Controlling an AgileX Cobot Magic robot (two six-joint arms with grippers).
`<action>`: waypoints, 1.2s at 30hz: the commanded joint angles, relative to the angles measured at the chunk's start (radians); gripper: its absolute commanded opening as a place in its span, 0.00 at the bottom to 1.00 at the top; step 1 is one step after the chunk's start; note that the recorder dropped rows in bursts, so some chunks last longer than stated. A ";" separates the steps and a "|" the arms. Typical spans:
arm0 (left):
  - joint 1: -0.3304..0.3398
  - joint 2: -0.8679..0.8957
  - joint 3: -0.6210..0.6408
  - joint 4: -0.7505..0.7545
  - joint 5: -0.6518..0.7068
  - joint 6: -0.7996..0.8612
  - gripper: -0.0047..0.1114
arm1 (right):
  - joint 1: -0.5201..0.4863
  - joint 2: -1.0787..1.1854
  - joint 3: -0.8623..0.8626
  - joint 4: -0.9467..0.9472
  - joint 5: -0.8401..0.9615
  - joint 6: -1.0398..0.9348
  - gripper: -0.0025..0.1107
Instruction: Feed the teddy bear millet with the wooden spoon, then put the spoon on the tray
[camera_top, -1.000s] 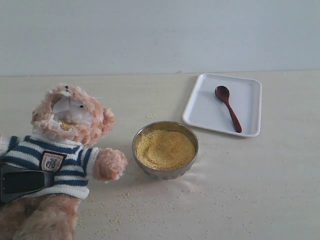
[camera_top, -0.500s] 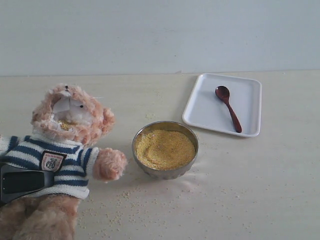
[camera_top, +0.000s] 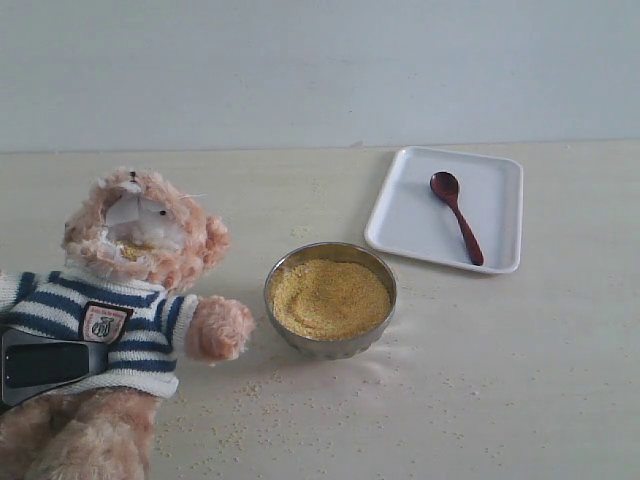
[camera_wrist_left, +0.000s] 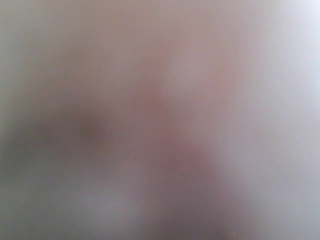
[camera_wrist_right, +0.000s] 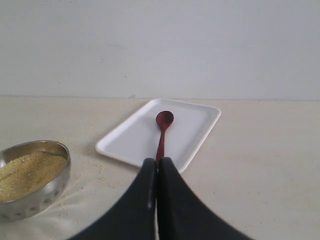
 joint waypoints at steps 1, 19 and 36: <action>0.002 -0.007 0.003 -0.011 0.022 0.007 0.08 | -0.027 -0.028 0.006 0.047 0.024 -0.147 0.02; 0.002 -0.007 0.003 -0.011 0.022 0.007 0.08 | -0.056 -0.151 0.006 0.069 0.017 -0.177 0.02; 0.002 -0.007 0.003 -0.060 0.023 0.086 0.08 | -0.056 -0.154 0.006 0.069 0.017 -0.177 0.02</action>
